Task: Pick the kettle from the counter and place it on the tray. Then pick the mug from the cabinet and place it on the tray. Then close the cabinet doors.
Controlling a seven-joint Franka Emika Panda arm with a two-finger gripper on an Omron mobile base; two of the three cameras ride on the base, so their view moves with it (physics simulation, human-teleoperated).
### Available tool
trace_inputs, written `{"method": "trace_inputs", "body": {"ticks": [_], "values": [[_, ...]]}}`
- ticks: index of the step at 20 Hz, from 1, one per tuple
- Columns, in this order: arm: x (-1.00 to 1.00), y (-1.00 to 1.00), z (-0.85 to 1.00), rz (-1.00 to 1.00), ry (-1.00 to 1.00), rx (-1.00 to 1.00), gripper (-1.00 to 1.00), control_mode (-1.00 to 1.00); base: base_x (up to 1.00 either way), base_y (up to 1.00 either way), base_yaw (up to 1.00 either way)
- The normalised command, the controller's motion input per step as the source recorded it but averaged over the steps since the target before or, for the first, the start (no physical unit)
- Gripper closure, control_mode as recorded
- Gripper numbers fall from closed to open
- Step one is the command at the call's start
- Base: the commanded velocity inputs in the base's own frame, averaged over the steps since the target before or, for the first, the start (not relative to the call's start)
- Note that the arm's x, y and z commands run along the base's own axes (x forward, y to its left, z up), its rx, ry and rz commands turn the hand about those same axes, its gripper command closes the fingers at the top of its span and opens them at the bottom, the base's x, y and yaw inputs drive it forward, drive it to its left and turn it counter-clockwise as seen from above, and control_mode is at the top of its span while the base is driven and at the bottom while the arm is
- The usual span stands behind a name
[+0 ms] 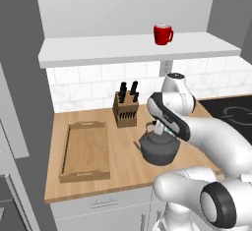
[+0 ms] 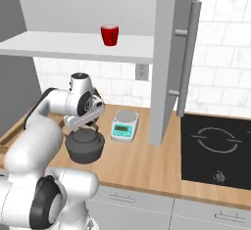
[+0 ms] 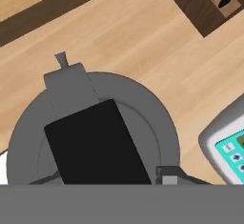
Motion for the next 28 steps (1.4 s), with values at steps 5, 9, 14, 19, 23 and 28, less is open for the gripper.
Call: {"method": "trace_inputs", "body": {"ticks": [5, 9, 14, 19, 23, 28], "values": [[-0.34, 0.87, 0.72, -0.18, 0.0, -0.17, 1.0, -1.0, 0.0, 0.0, 0.0], [-0.02, 0.68, 0.27, -0.19, 0.06, -0.12, 1.0, -1.0, 0.0, 0.0, 0.0], [0.0, 0.03, 0.0, 0.0, 0.0, 0.0, 1.0, -1.0, 0.0, 0.0, 0.0], [0.01, 0.5, 0.21, -0.1, -0.08, 0.03, 1.0, -1.0, 0.0, 0.0, 0.0], [0.01, 0.59, 0.44, -0.18, -0.16, 0.05, 1.0, -1.0, 0.0, 0.0, 0.0], [0.16, 0.54, 0.28, -0.2, -0.09, 0.07, 1.0, -1.0, 0.0, 0.0, 0.0]]}}
